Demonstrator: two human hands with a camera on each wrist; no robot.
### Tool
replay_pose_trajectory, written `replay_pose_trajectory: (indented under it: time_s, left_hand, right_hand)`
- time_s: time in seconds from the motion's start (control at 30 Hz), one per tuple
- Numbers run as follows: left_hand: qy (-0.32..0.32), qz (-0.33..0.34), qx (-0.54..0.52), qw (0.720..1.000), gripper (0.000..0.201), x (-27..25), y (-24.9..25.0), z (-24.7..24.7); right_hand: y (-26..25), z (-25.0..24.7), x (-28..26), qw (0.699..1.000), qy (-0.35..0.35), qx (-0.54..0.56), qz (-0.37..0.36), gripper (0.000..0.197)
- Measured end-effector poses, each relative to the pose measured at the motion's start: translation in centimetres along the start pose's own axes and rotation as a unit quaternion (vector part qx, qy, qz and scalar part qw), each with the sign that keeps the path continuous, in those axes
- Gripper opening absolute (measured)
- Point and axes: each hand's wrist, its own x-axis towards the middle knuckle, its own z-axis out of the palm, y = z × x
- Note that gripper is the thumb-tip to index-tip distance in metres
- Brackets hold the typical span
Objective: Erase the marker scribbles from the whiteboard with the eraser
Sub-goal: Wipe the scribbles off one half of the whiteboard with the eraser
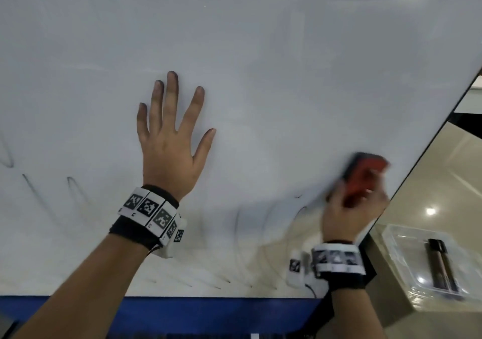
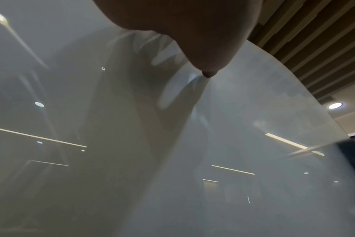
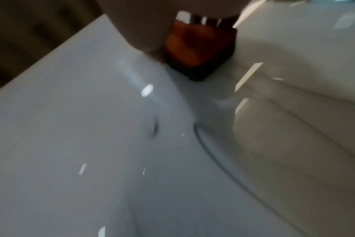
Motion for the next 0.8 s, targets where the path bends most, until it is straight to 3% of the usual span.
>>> replay_pose_trajectory:
  time_s: [0.07, 0.13, 0.2, 0.23, 0.3, 0.33, 0.37, 0.43, 0.5, 0.57, 0.63, 0.67, 0.73, 0.8]
  left_hand:
    - [0.002, -0.004, -0.004, 1.000, 0.061, 0.0, 0.3, 0.0]
    - [0.004, -0.012, -0.010, 1.000, 0.061, -0.1, 0.5, 0.2]
    - [0.007, -0.022, -0.017, 1.000, 0.061, -0.2, 0.9, 0.4]
    - [0.007, -0.025, -0.020, 0.999, 0.061, -0.3, 1.0, 0.5]
    - [0.010, -0.029, -0.021, 0.999, 0.061, -0.4, 1.2, 0.6]
    - [0.012, -0.030, -0.020, 0.999, 0.061, -0.5, 1.3, 0.7]
    - [0.014, -0.030, -0.018, 0.999, 0.061, -0.5, 1.3, 0.8]
    - [0.015, -0.033, -0.020, 0.999, 0.061, -0.6, 1.3, 0.8]
    - [0.016, -0.040, -0.026, 0.999, 0.060, -0.8, 1.6, 0.9]
    - [0.014, -0.052, -0.031, 0.998, 0.060, -1.0, 2.1, 0.9]
    - [0.015, -0.067, -0.036, 0.997, 0.061, -1.2, 2.7, 1.0]
    - [0.013, -0.072, -0.039, 0.997, 0.062, -1.3, 2.9, 1.0]
    - [0.006, -0.078, -0.045, 0.996, 0.065, -1.4, 3.2, 1.0]
    - [-0.001, -0.077, -0.043, 0.996, 0.067, -1.6, 3.2, 0.9]
  right_hand:
    - [0.4, 0.0, 1.5, 0.991, 0.080, 0.023, 0.103, 0.060]
    - [-0.4, 1.6, -1.0, 0.994, 0.075, 0.001, 0.085, 0.057]
    - [-1.5, 3.3, -6.1, 0.999, -0.013, -0.039, -0.031, 0.051]
    - [-1.6, 3.6, -8.9, 0.987, -0.085, -0.066, -0.116, 0.050]
    - [-0.3, 3.0, -11.8, 0.930, -0.205, -0.112, -0.284, 0.053]
    - [0.8, 2.4, -11.5, 0.909, -0.225, -0.127, -0.328, 0.052]
    - [2.0, 1.7, -10.4, 0.909, -0.222, -0.132, -0.327, 0.049]
    - [4.4, -0.2, -8.1, 0.958, -0.159, -0.121, -0.204, 0.042]
    - [6.1, -1.9, -5.6, 0.994, -0.051, -0.095, -0.007, 0.049]
    - [6.6, -1.8, -5.0, 0.989, 0.040, -0.062, 0.124, 0.057]
    - [4.9, 0.1, -6.8, 0.987, 0.053, -0.043, 0.146, 0.056]
    - [3.8, 1.1, -8.7, 0.993, 0.017, -0.046, 0.109, 0.052]
    - [1.2, 2.6, -13.4, 0.987, -0.126, -0.073, -0.063, 0.044]
    - [0.4, 2.8, -16.8, 0.926, -0.260, -0.102, -0.253, 0.050]
